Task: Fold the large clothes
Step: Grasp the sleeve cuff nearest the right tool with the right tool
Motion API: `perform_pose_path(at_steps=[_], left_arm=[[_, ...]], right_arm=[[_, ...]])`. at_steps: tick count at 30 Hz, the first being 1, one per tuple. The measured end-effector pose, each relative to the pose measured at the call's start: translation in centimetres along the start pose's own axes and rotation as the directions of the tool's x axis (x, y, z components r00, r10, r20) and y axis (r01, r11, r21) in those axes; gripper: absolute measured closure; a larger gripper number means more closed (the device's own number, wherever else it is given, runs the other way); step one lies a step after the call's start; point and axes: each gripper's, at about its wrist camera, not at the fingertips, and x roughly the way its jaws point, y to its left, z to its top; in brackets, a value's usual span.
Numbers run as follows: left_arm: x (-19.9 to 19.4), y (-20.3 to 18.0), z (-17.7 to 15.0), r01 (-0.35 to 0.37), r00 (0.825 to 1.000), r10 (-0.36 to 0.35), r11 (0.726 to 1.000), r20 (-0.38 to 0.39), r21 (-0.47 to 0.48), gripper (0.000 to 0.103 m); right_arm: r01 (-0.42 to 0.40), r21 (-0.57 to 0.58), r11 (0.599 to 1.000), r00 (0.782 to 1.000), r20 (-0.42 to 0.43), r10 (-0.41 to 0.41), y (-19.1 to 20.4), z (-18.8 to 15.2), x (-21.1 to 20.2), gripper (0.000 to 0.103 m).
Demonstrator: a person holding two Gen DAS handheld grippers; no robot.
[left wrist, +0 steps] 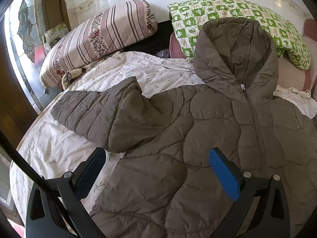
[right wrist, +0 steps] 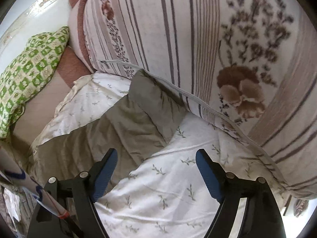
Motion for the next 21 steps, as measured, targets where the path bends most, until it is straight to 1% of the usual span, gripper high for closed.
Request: perform_pose_path(at_steps=[4, 7, 8, 10, 11, 12, 13, 14, 15, 16, 17, 18, 19, 21], left_arm=[[0.3, -0.4, 0.0, -0.005, 1.0, 0.005, 1.0, -0.001, 0.022, 0.0], [0.4, -0.8, -0.1, -0.004, 1.0, 0.004, 0.999, 0.002, 0.039, 0.0], [0.3, -0.9, -0.1, -0.005, 1.0, 0.005, 0.999, 0.006, 0.047, 0.0], [0.3, -1.2, -0.3, -0.012, 1.0, 0.011, 0.998, 0.015, 0.063, 0.0], [0.3, -1.4, -0.3, -0.012, 1.0, 0.011, 0.998, 0.017, 0.068, 0.0], [0.3, -1.5, -0.3, -0.015, 1.0, 0.014, 0.997, 0.02, 0.073, 0.0], [0.3, -1.7, -0.4, -0.017, 1.0, 0.015, 0.997, 0.021, 0.077, 0.0], [0.4, -1.8, -0.4, -0.017, 1.0, 0.016, 0.997, 0.021, 0.081, 0.0], [0.4, -2.0, -0.4, -0.018, 1.0, 0.016, 0.996, 0.02, 0.084, 0.0], [0.5, -2.2, -0.5, -0.019, 1.0, 0.018, 0.996, 0.018, 0.089, 0.0], [0.6, -2.4, -0.5, -0.022, 1.0, 0.021, 0.995, 0.018, 0.096, 0.0], [0.6, -2.5, -0.6, -0.023, 1.0, 0.021, 0.995, 0.018, 0.1, 0.0], [0.7, -2.7, -0.6, -0.023, 1.0, 0.022, 0.994, 0.017, 0.104, 0.0], [0.7, -2.8, -0.7, -0.024, 1.0, 0.022, 0.994, 0.018, 0.11, 0.0]], right_arm=[[0.015, 0.013, 1.0, 1.0, 0.006, -0.015, 0.0, 0.6, 2.2, 0.023], [0.029, 0.039, 0.999, 1.0, 0.006, -0.03, -0.5, 1.4, 3.8, 0.027], [0.032, 0.05, 0.998, 0.999, 0.01, -0.033, -0.8, 1.7, 4.3, 0.03], [0.038, 0.062, 0.997, 0.999, 0.011, -0.039, -1.1, 2.2, 5.2, 0.031], [0.037, 0.066, 0.997, 0.999, 0.002, -0.037, -1.3, 2.5, 5.9, 0.034], [0.044, 0.069, 0.997, 0.999, -0.001, -0.044, -1.3, 2.6, 6.3, 0.039], [0.049, 0.076, 0.996, 0.999, -0.001, -0.049, -1.6, 2.8, 6.8, 0.041], [0.037, 0.086, 0.996, 0.999, -0.004, -0.037, -1.8, 3.0, 7.3, 0.051], [0.017, 0.09, 0.996, 1.0, -0.011, -0.016, -2.0, 3.0, 7.7, 0.067], [0.001, 0.089, 0.996, 1.0, -0.028, 0.002, -2.1, 3.1, 8.2, 0.069], [-0.004, 0.084, 0.996, 1.0, -0.024, 0.006, -2.2, 3.1, 8.3, 0.073], [-0.022, 0.08, 0.997, 1.0, -0.009, 0.023, -2.3, 3.1, 8.0, 0.081], [-0.046, 0.069, 0.997, 0.999, 0.014, 0.045, -2.3, 3.1, 7.5, 0.083], [-0.056, 0.031, 0.998, 0.997, 0.059, 0.054, -2.0, 3.2, 6.0, 0.086]])
